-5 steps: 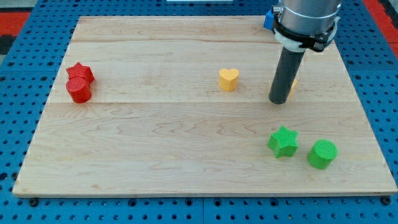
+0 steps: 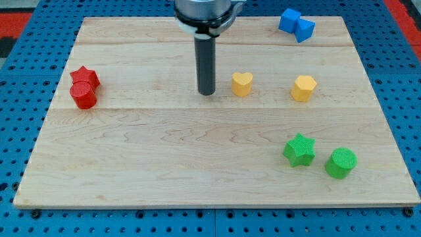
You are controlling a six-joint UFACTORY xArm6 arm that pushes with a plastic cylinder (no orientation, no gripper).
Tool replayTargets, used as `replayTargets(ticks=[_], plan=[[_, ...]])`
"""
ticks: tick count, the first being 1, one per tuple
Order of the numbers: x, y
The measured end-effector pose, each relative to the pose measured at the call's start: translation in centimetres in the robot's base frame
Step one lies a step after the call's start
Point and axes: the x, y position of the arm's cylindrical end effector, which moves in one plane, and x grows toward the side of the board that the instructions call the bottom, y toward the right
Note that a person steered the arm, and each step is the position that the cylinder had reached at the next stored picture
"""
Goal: Push the heart towards the hexagon
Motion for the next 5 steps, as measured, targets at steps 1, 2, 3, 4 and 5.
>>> replayTargets(ticks=[1,2,3,4,5], plan=[[-0.8,6.7],[-0.4,2.3],[-6.6,0.0],[-13.9,1.8],[-19.2,5.0]])
